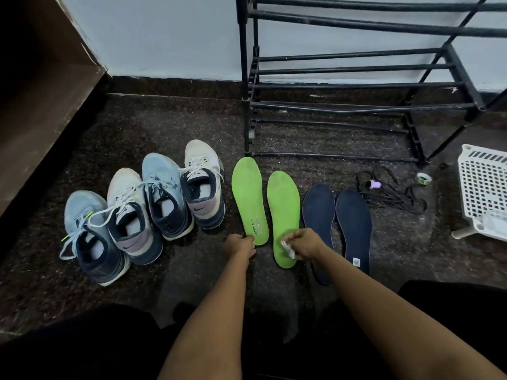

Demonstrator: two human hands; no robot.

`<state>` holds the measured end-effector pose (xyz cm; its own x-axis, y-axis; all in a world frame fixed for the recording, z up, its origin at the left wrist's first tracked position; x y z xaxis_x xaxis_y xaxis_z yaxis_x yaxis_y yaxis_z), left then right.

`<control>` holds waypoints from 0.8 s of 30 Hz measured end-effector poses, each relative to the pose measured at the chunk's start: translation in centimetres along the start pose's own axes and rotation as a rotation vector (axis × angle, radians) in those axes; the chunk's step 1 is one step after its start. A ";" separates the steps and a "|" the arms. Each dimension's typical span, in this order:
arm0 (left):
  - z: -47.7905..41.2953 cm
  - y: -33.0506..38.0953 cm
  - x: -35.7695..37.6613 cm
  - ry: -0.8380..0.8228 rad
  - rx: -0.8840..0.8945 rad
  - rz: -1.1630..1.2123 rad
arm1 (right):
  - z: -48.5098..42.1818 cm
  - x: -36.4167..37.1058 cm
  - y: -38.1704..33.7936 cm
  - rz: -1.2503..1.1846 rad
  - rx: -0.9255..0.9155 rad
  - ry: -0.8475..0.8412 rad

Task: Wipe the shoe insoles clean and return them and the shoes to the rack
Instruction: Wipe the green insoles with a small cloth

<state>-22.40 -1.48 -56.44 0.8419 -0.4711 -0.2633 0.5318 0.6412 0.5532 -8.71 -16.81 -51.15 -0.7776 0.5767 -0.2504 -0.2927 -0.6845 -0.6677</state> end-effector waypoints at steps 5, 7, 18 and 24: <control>-0.4 0.9 0.0 0.050 0.068 -0.152 | -0.4 -0.9 1.1 -0.074 0.019 0.016; -0.2 1.2 0.0 0.061 0.076 -0.175 | -0.5 -1.7 1.5 -0.109 0.028 0.039; 1.3 3.6 -2.1 0.013 0.177 -0.060 | 1.3 -3.0 -0.8 -0.294 -0.054 0.064; 5.0 5.3 -3.6 0.001 0.232 -0.025 | 4.1 -3.0 -5.3 -0.408 -0.156 0.016</control>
<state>-23.09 0.62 -48.58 0.8286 -0.4848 -0.2800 0.5177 0.4730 0.7129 -7.07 -16.69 -43.99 -0.6067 0.7936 0.0460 -0.4856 -0.3242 -0.8119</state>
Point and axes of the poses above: each hand's wrist, its own z-axis away from the middle knuckle, its own x-axis out of the palm, y = z × x, the point moved 9 cm from there along -z, towards the middle knuckle, and after that the axes turned 5 degrees about -x, right-handed, at the moved point
